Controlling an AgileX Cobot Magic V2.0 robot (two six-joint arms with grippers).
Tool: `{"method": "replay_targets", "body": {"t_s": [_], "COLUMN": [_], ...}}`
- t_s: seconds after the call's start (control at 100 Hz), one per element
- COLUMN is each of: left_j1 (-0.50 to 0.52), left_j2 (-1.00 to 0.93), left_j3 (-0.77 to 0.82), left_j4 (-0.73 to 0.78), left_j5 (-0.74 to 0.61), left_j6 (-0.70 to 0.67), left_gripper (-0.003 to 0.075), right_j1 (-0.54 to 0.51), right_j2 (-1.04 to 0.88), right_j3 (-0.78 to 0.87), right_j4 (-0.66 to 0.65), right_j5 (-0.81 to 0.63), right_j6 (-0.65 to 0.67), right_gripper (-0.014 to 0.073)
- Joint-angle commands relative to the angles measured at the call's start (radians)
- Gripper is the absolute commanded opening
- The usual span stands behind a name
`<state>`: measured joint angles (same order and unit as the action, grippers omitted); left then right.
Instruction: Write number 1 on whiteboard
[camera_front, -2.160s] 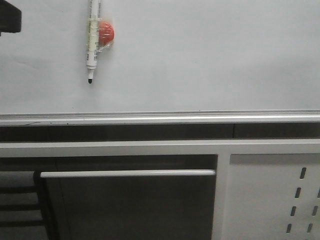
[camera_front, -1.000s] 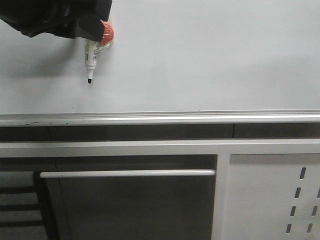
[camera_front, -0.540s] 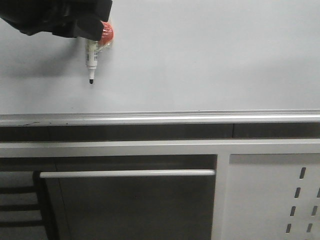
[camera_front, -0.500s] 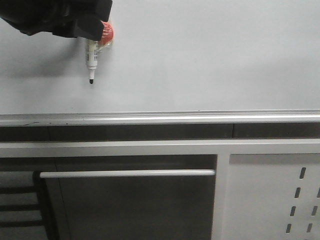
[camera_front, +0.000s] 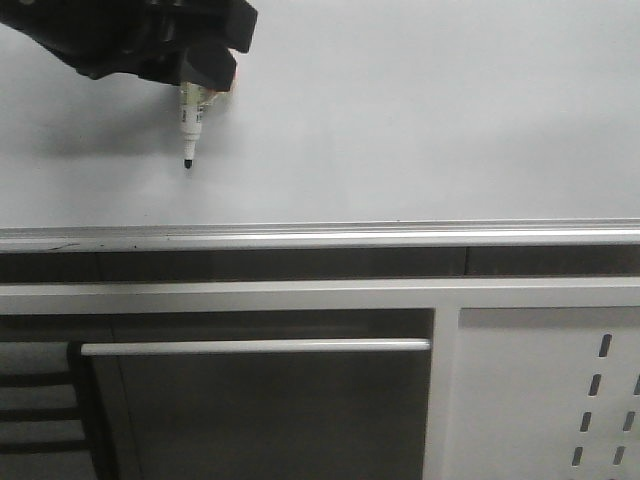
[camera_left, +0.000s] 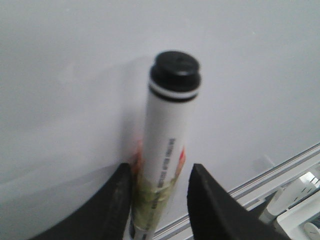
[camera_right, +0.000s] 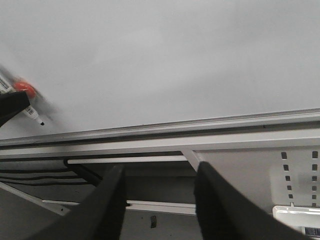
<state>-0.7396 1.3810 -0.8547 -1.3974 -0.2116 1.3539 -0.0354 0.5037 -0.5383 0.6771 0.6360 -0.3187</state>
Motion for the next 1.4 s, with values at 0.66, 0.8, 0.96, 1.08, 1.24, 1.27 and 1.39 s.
{"method": "replay_targets", "body": {"t_s": [0.66,0.8,0.96,1.08,1.24,1.27,1.39], "left_j1": [-0.001,-0.001,-0.001,-0.001,-0.001,-0.001,-0.001], "left_j2": [-0.111,-0.127,-0.127,-0.127,-0.127,-0.127,-0.127], "left_j3": [0.055,0.078,0.078,0.076,0.059,0.053,0.029], "left_j4": [0.113,0.204,0.293,0.328,0.358,0.376,0.503], "left_j5": [0.359,0.559,0.696,0.727,0.731,0.731,0.731], "left_j6": [0.007,0.005,-0.002,-0.002,-0.011,-0.027,-0.11], "left_gripper": [-0.002,-0.002,-0.002,-0.002,-0.002,-0.002,-0.002], "right_j1": [0.031,0.063,0.096,0.158,0.324,0.357,0.477], "right_j2": [0.03,0.115,0.268,0.377,0.533,0.559,0.657], "right_j3": [-0.037,-0.044,-0.127,-0.222,-0.354,-0.378,-0.489], "right_j4": [0.165,0.312,0.364,0.361,0.295,0.272,0.139], "right_j5": [0.112,0.245,0.399,0.436,0.413,0.4,0.344], "right_j6": [-0.196,-0.351,-0.468,-0.48,-0.478,-0.466,-0.388], "right_gripper": [0.0291,0.0291,0.0291,0.0291,0.029,0.029,0.029]}}
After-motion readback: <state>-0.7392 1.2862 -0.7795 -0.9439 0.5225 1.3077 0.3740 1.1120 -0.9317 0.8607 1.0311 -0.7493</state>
